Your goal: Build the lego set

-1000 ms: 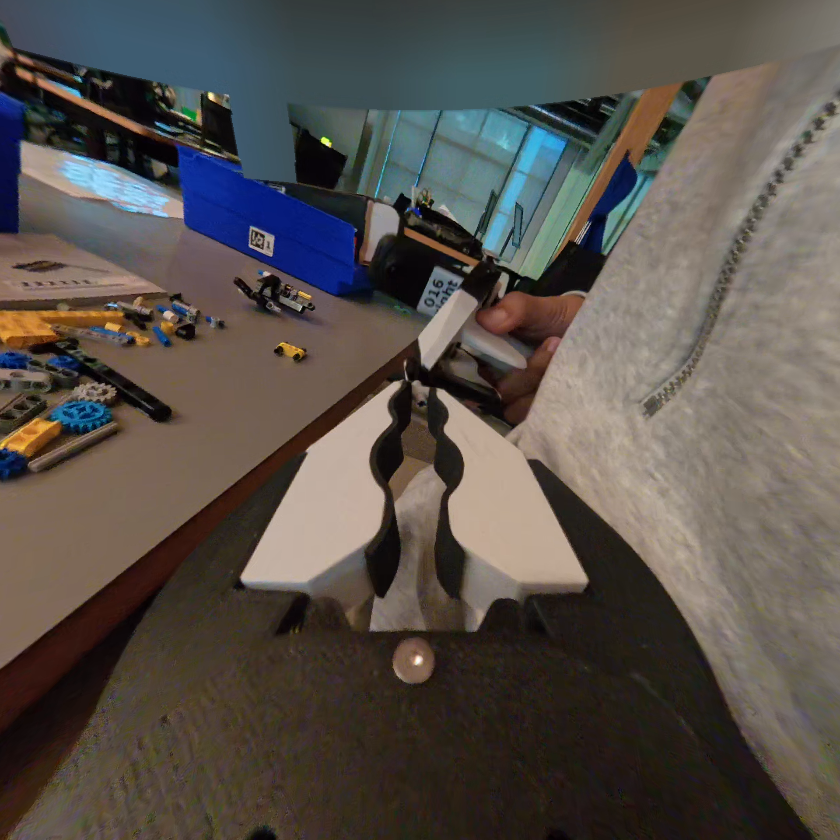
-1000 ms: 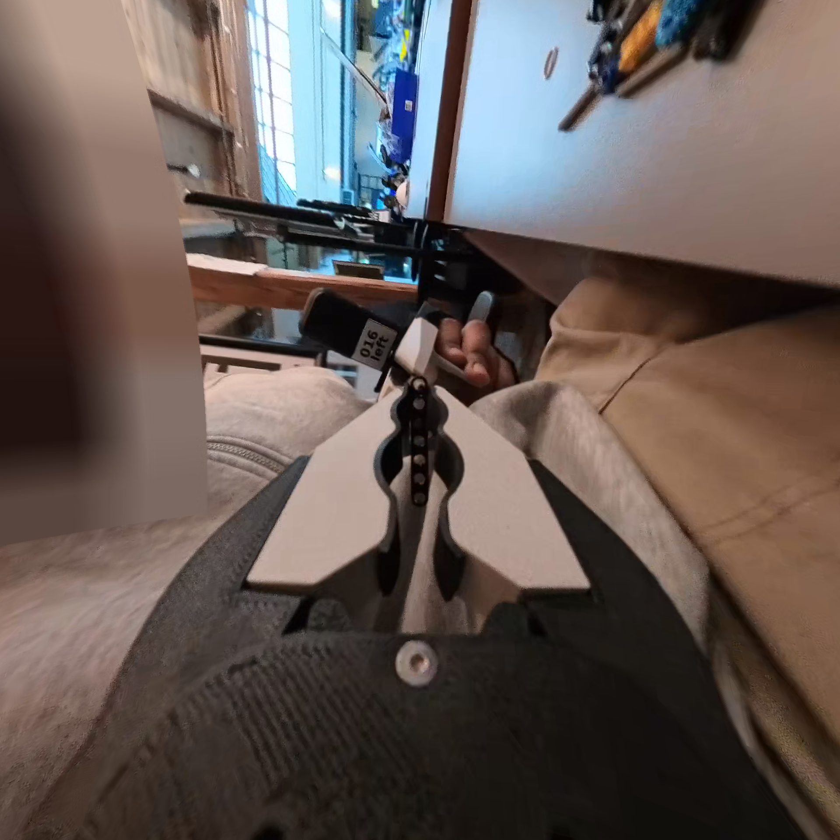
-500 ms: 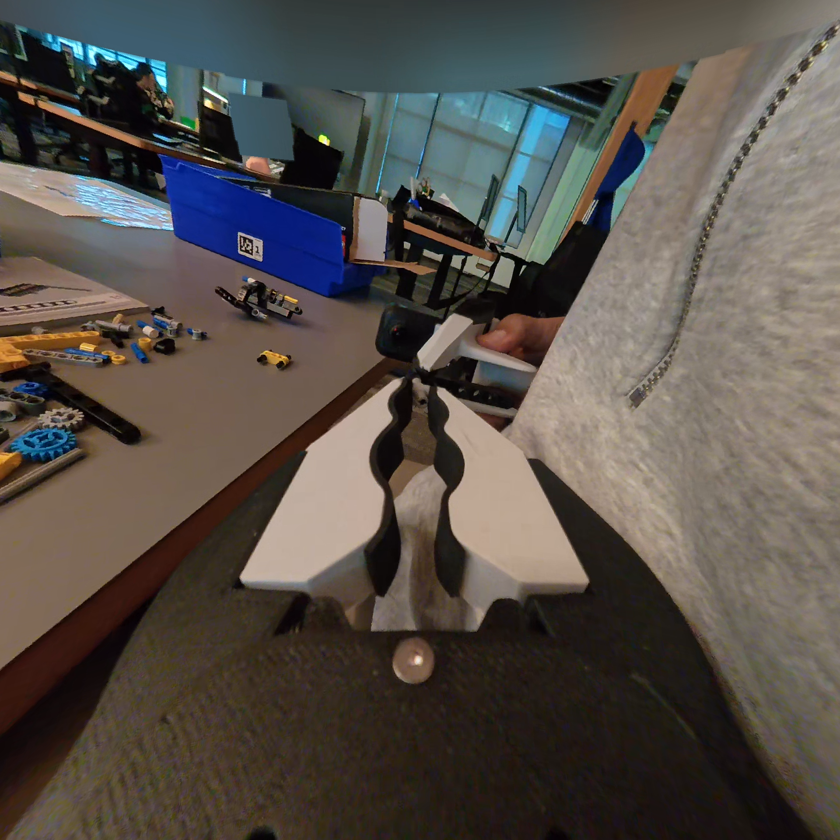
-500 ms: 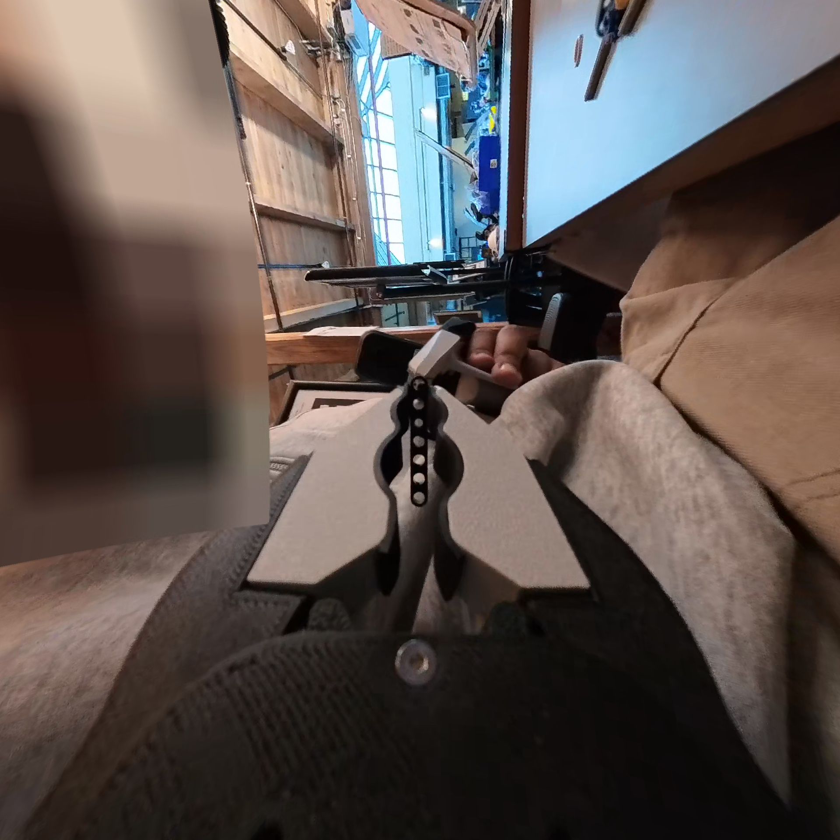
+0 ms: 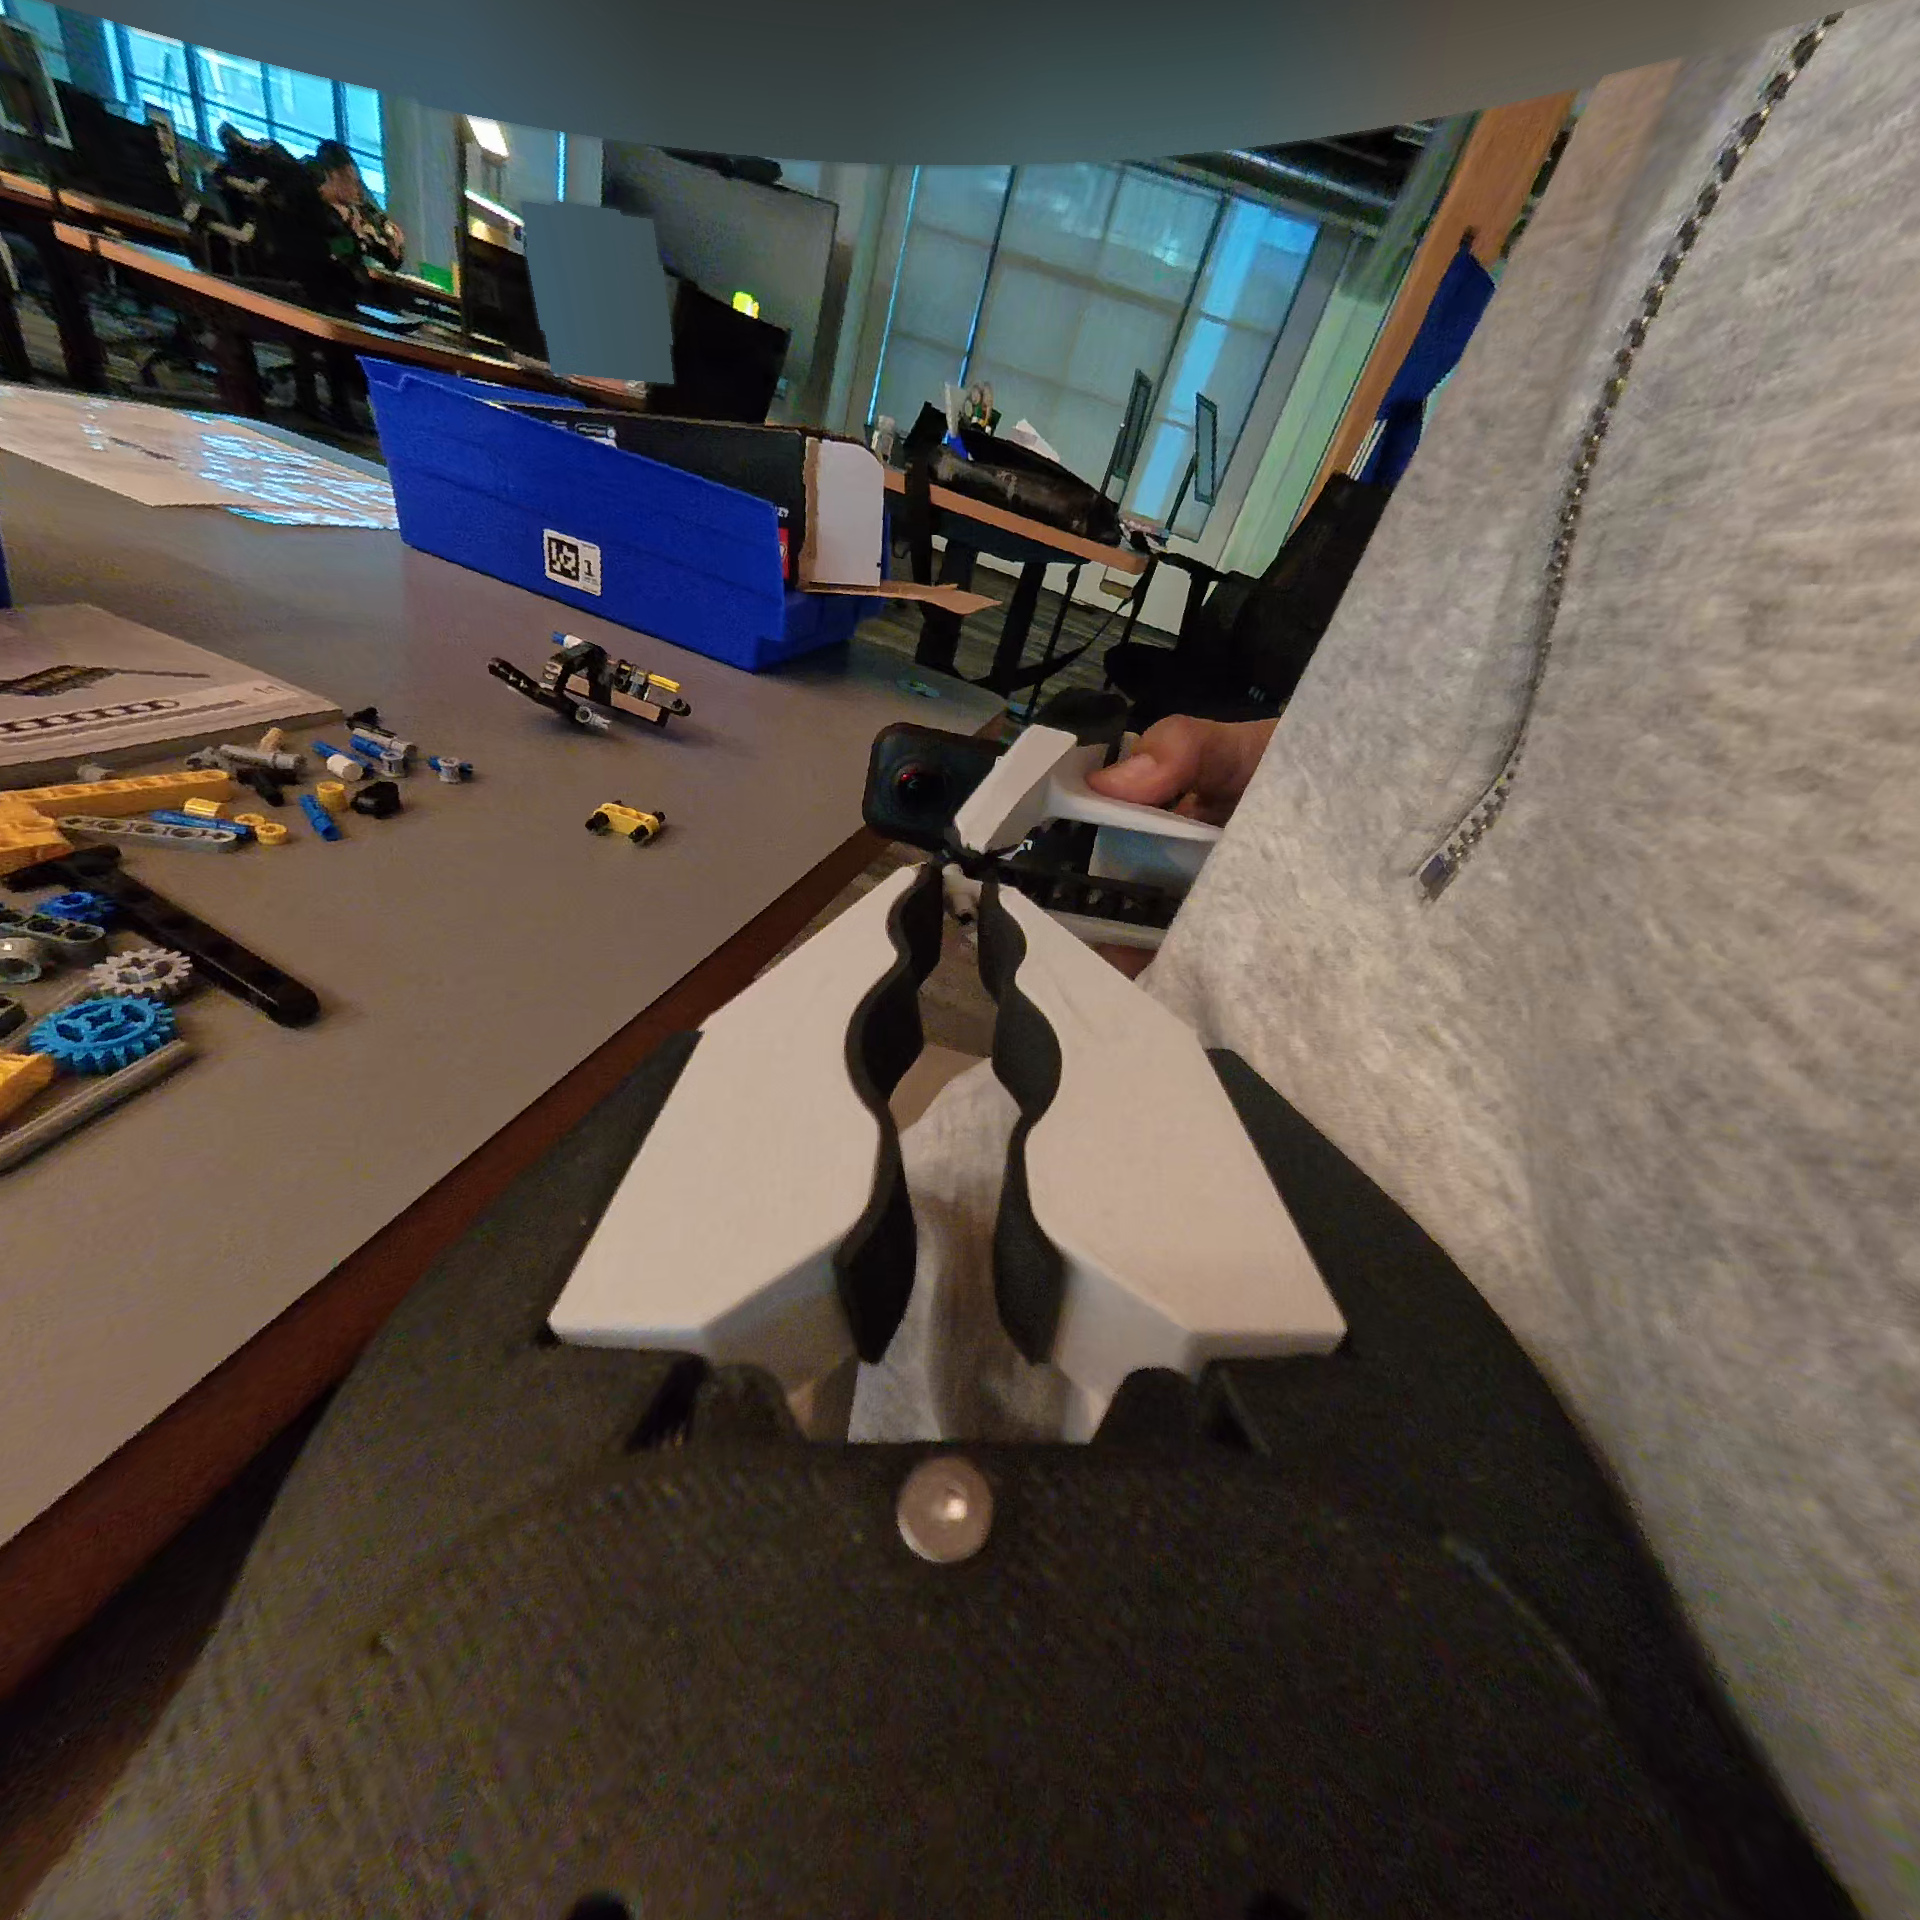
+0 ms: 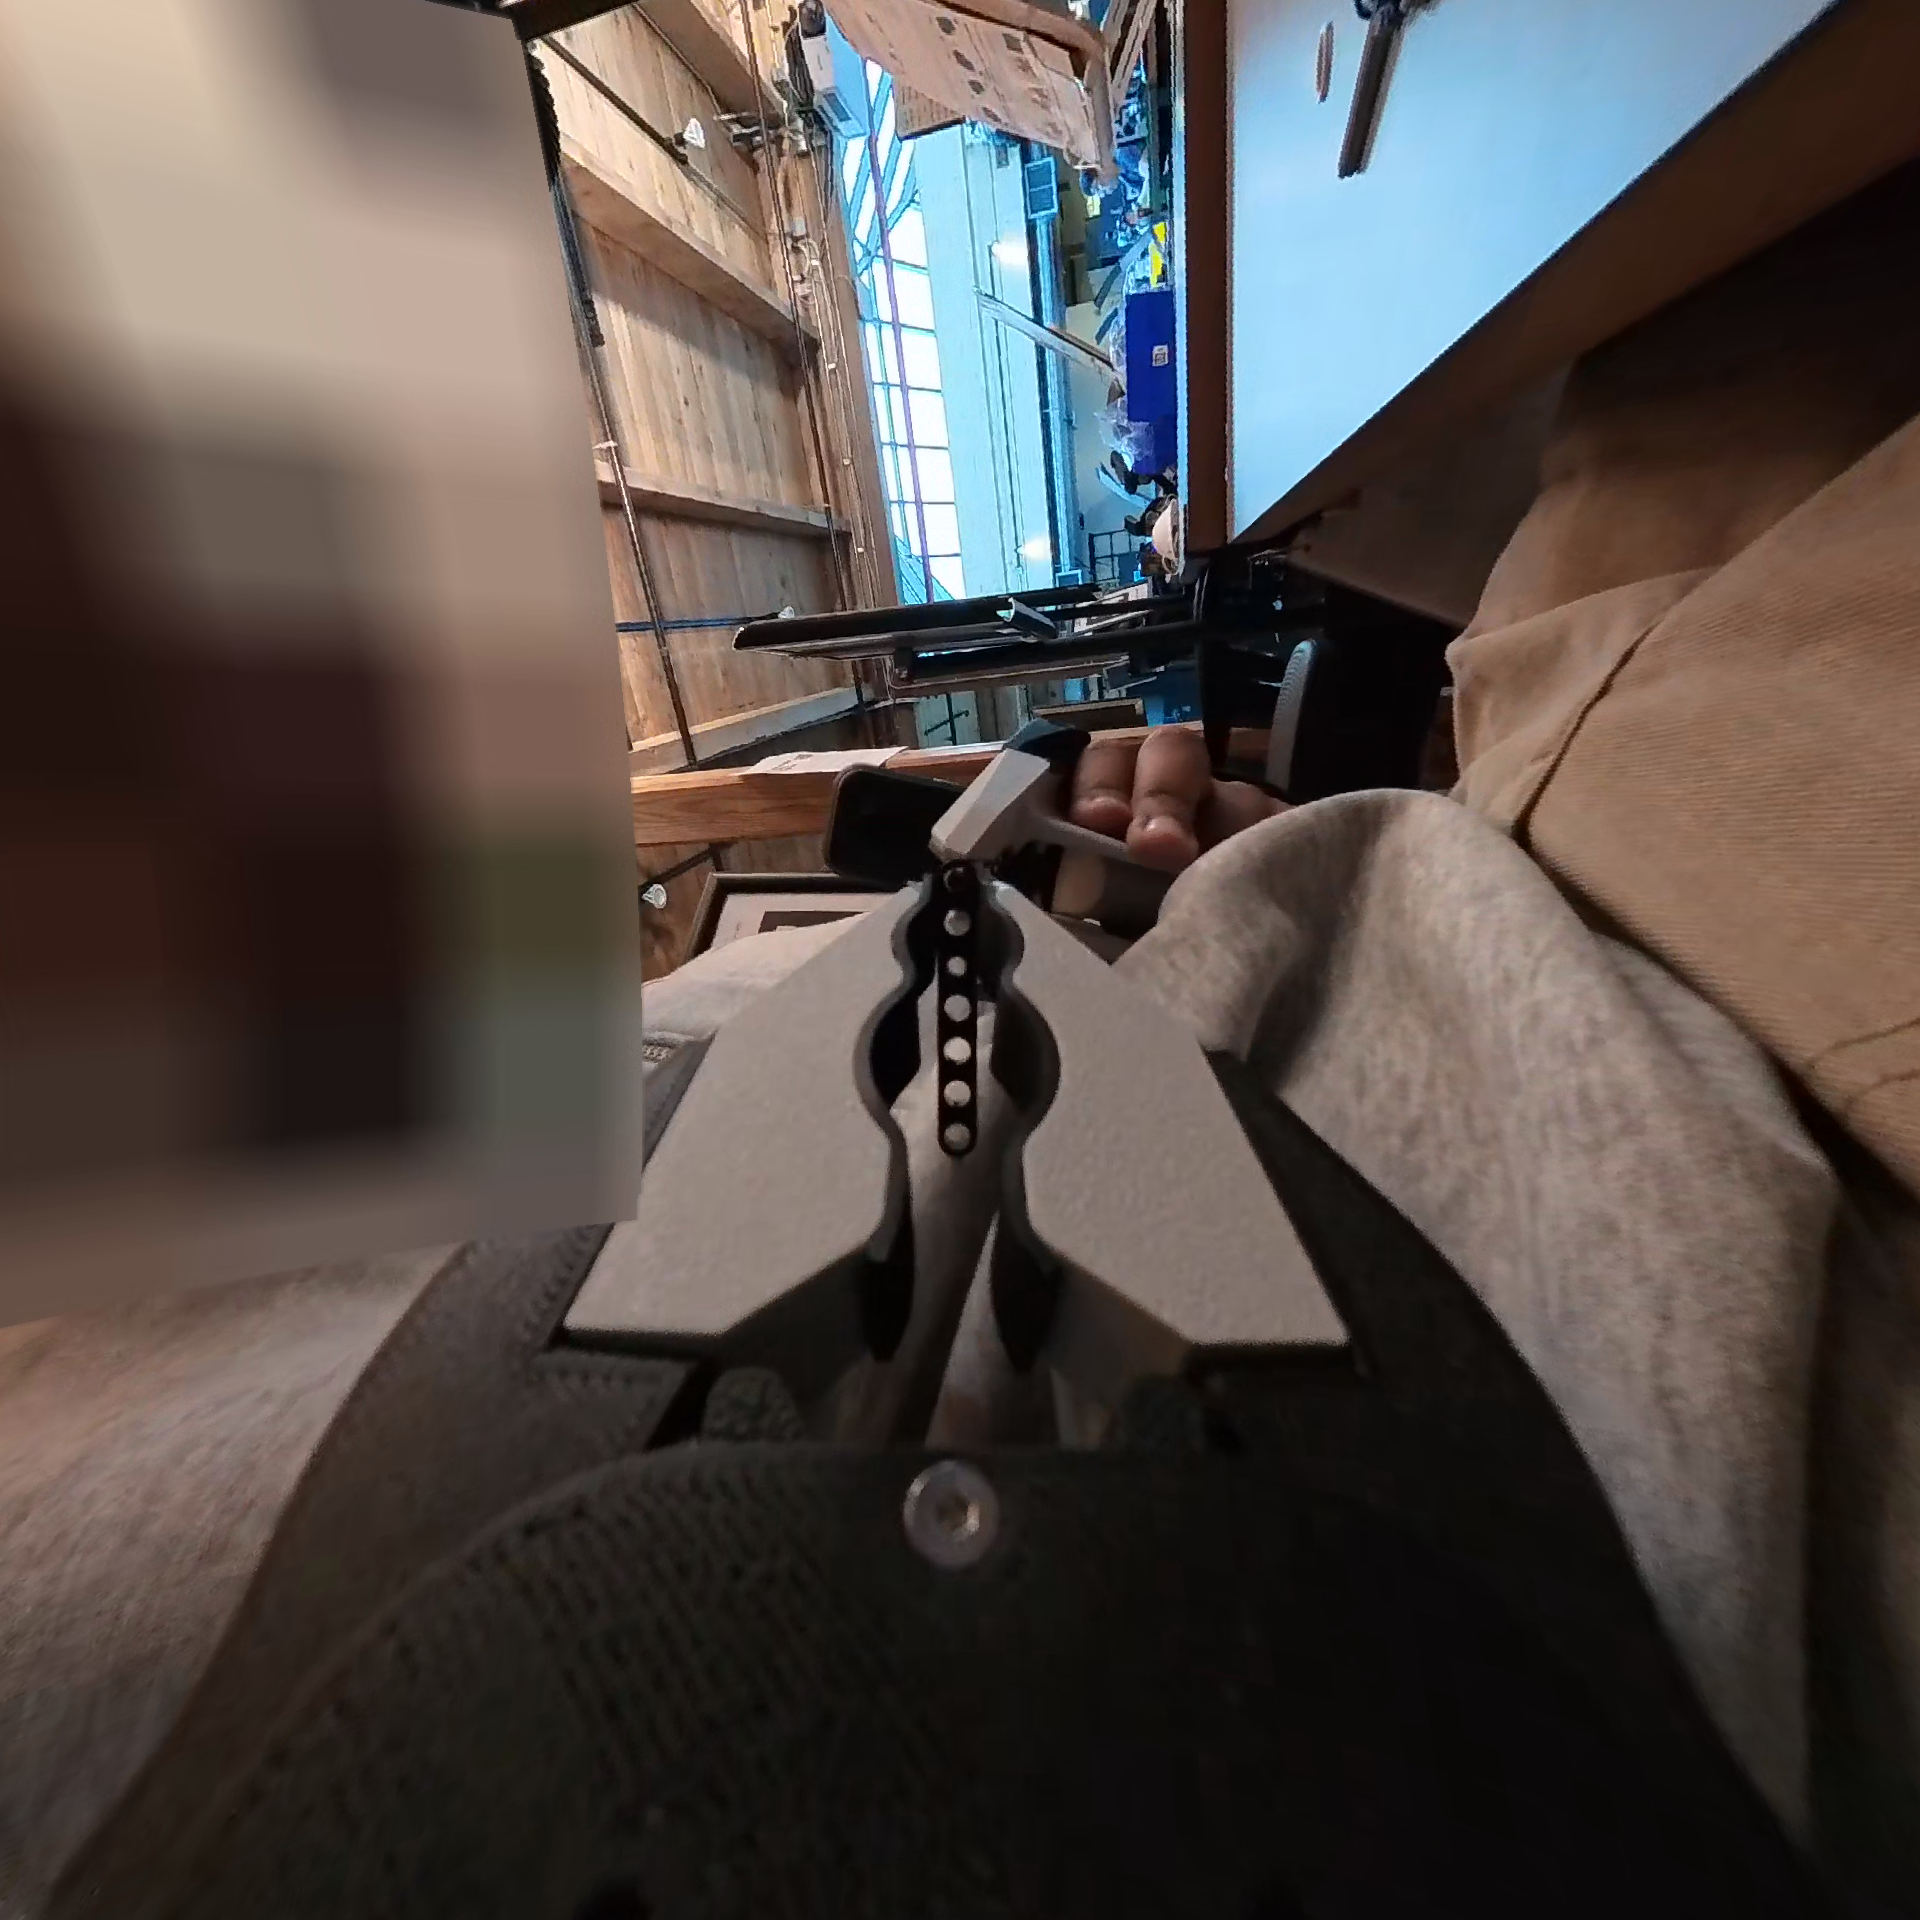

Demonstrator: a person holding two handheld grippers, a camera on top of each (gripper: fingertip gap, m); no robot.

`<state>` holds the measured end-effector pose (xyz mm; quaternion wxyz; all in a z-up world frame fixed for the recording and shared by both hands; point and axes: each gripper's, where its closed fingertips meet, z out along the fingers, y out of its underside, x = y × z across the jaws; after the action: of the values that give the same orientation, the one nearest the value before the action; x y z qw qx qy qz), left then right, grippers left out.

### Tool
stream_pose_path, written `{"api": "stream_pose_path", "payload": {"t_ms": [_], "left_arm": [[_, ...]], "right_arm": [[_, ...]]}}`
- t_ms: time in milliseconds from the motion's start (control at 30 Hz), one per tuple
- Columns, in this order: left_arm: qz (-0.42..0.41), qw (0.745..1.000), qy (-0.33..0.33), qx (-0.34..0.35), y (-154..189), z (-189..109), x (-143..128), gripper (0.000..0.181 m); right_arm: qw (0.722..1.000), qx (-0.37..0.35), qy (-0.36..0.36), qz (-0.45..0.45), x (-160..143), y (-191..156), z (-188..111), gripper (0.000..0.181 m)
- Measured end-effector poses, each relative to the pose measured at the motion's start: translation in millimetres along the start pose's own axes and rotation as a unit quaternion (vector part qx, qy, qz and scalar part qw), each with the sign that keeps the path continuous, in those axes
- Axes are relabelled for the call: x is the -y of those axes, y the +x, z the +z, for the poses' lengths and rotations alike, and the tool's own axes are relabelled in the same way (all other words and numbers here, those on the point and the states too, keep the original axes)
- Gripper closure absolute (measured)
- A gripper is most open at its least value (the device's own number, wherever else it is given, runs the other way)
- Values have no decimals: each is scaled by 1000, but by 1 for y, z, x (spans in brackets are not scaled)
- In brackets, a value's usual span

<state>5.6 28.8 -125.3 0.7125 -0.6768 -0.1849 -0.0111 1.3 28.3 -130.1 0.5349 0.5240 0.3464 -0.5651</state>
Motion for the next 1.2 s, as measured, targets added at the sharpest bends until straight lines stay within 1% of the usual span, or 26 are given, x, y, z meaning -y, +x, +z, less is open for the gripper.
{"api": "stream_pose_path", "payload": {"t_ms": [300, 433, 667, 900, 1200], "left_arm": [[-18, 1000, -12, -22, 3, 1, -3, 176], [-29, 999, -19, -38, 11, -4, -4, 175], [-26, 999, -11, -35, 11, -6, -4, 175], [-39, 999, -11, -34, 11, -4, -5, 175], [-72, 995, -26, -64, 15, -3, -8, 175]], "right_arm": [[999, -24, -13, -18, -3, 3, -3, 177], [998, -41, -36, -33, -12, 3, -1, 177], [999, -19, -33, -7, -14, 4, 1, 177], [999, -22, -36, -2, -14, 5, -1, 177], [997, -41, -58, -13, -20, 9, -3, 177]]}}
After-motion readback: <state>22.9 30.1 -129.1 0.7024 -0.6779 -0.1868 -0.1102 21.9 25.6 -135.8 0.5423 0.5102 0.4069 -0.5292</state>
